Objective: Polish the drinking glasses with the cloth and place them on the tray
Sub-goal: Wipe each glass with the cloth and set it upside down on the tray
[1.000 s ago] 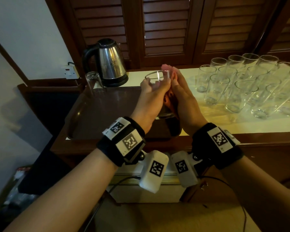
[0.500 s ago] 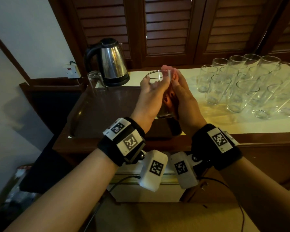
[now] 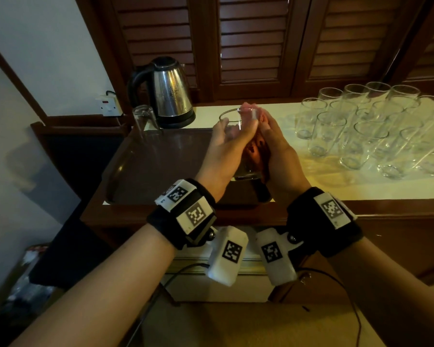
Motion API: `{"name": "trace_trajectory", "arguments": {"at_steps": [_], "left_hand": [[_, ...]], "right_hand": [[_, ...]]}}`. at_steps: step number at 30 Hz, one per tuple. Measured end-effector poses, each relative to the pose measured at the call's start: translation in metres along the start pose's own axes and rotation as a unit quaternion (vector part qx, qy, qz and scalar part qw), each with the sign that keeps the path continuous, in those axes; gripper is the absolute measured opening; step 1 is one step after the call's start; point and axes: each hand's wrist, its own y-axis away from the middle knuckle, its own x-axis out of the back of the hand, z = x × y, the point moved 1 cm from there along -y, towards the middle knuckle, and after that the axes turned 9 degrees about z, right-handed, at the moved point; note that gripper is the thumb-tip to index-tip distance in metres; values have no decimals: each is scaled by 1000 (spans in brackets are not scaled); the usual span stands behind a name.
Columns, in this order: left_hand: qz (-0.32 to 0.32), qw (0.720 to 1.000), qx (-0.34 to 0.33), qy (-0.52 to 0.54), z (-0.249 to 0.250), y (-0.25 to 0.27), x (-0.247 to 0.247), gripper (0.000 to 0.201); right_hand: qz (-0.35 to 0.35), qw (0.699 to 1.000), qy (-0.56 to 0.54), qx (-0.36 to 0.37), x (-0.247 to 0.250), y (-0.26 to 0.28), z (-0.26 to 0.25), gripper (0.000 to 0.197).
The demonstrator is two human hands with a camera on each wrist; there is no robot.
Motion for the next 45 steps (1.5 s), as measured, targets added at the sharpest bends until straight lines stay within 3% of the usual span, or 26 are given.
{"name": "trace_trajectory", "arguments": {"at_steps": [4,6,11,14,17,19,23,27,30,33,36,39,43,45], "left_hand": [[-49,998,27,39,-4,-1,8,59],[-60,996,41,45,-6,-2,11,68],[-11,1000,16,-5,-5,-1,-4,71],[3,1000,0,-8,-2,2,-7,72],[-43,999,11,24,4,4,-4,42],[-55,998,16,27,7,4,1,48],[-42,999,5,14,11,4,-1,83],[-19,999,-11,25,10,4,-7,80],[-11,999,-7,30,6,5,-5,87],[-39,999,8,33,5,7,1,65],[-15,1000,12,19,2,4,3,89],[1,1000,9,18,2,4,-4,59],[14,1000,-14,15,2,6,-8,82],[-5,1000,-4,29,-2,3,-5,70]], "right_hand": [[20,994,-81,-75,9,4,2,41],[22,995,-72,-67,12,5,3,42],[11,1000,-11,-4,6,6,2,40],[14,999,-35,-20,4,6,1,38],[26,989,-125,-79,7,9,-3,43],[26,987,-136,-80,10,10,-6,43],[7,998,-63,-16,12,4,-14,43],[-3,999,22,49,4,2,-11,42],[-5,1000,-15,9,4,2,-8,39],[-11,995,-76,-57,12,3,-6,43],[-6,998,-49,-31,15,3,-4,42],[-10,999,23,24,9,1,-2,45],[-5,1000,13,12,7,0,-1,42],[-6,999,-34,-29,11,3,-2,42]]}}
